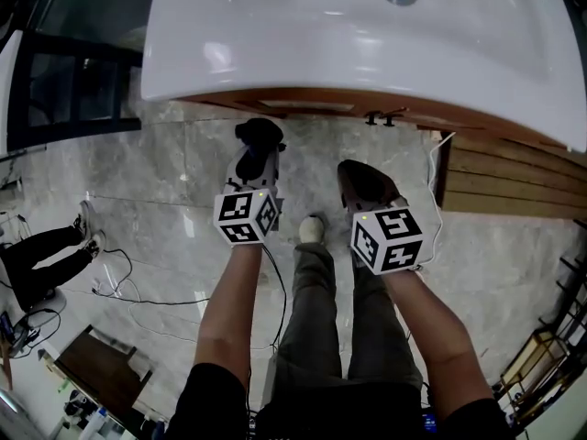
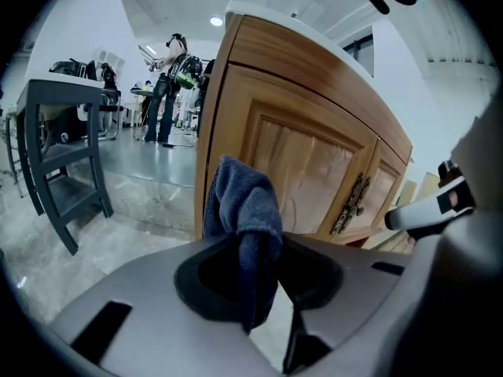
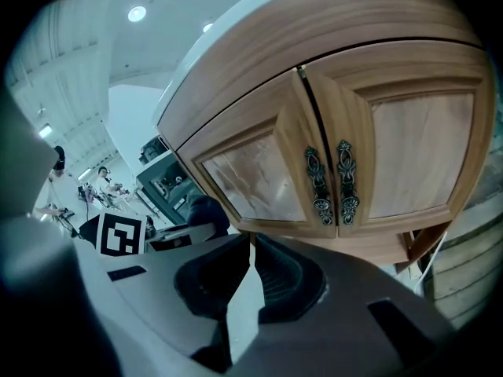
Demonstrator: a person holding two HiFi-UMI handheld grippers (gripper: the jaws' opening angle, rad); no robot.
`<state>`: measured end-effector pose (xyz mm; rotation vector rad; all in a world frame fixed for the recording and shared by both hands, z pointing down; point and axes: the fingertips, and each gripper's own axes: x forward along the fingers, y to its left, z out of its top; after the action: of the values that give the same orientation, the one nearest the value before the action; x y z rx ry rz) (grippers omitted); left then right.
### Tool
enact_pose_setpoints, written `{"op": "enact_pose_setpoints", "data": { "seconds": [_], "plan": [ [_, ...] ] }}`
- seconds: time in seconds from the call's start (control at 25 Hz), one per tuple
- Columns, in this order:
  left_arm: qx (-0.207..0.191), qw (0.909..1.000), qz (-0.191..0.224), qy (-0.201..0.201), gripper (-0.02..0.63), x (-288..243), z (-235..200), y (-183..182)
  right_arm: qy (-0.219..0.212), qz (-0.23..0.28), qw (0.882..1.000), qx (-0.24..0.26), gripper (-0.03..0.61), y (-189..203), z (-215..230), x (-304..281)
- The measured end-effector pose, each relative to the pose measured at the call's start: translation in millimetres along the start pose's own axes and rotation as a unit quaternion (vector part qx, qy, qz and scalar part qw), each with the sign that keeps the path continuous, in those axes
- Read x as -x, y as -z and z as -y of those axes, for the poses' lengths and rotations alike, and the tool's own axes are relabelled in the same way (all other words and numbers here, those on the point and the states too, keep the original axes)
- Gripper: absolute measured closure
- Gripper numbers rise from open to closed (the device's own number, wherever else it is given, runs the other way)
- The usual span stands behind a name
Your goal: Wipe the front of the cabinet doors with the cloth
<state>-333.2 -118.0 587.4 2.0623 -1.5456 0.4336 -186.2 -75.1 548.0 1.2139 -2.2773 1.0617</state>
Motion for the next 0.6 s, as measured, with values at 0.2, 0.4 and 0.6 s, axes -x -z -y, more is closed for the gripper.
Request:
{"op": "enact_pose_setpoints", "data": {
  "seconds": [0.2, 0.4, 0.6],
  "plan": [
    [0.001, 0.9998, 0.004, -0.017, 0.512, -12, -22, -5, 0.001, -0.004, 1.000, -0.001, 0.534, 2, -7, -6],
    [-0.017, 0.9998, -0.008, 0.007, 0.512, -28, -13, -1, 0.011, 0.000, 1.000, 0.002, 0.534, 0, -1, -4],
    [-0.020, 0.9994, -0.016, 0.025, 0.512, -37, 1, 3, 0.017, 0.002, 1.000, -0.006, 0.534, -2, 9, -4]
  ]
}}
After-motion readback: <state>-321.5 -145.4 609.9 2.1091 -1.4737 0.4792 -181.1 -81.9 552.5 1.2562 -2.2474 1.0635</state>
